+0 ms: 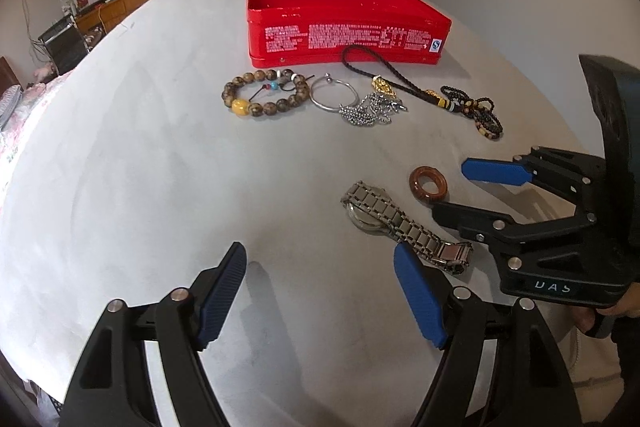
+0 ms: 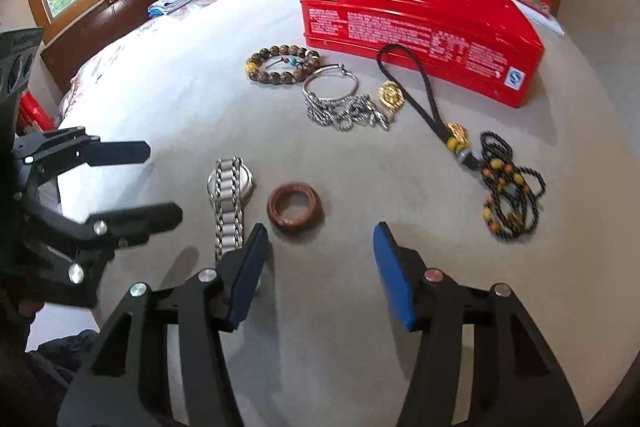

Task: Organize jewelry
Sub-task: 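Grasp the silver wristwatch with left tool while right tool grasps the brown wooden ring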

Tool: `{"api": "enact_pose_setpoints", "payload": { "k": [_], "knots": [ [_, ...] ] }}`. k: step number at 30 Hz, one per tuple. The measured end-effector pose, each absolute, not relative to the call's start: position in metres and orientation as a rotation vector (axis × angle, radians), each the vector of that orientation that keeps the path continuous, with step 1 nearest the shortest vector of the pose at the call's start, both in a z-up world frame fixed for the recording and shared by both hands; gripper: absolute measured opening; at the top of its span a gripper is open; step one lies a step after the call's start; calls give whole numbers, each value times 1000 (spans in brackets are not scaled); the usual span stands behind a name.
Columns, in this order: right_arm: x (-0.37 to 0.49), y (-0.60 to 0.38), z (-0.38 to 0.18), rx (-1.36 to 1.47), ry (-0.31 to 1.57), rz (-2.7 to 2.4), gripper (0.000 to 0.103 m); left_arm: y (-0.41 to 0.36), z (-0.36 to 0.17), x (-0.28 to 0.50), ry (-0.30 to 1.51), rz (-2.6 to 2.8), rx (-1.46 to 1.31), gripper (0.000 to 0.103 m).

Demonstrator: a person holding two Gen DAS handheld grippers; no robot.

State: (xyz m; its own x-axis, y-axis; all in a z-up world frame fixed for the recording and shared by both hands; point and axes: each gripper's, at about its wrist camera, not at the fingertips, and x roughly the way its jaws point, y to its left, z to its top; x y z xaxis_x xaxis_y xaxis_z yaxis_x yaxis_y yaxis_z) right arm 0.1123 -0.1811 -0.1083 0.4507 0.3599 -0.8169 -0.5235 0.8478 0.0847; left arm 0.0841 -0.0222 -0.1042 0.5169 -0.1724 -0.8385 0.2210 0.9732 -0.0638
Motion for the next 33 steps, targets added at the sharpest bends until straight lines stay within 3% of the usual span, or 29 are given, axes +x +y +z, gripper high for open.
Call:
{"api": "enact_pose_setpoints", "payload": {
  "k": [5,7,10,27,30,33],
  "knots": [
    [116,-170,-111,-226,937,559,52,-22,-110,87,1016,-238,50,76],
    [118,-167,-111,-244,927,564,47,-24,-110,87,1016,-245,51,76],
    [120,-166,-112,-282,909,566,29,-27,-109,88,1018,-258,47,77],
    [122,-202,-112,-164,906,612,29,-69,-117,104,1056,-210,111,87],
    [121,-204,-112,-161,903,623,29,-66,-117,105,1063,-213,124,80],
    [120,-207,-112,-157,900,633,29,-58,-115,104,1066,-221,135,62]
  ]
}}
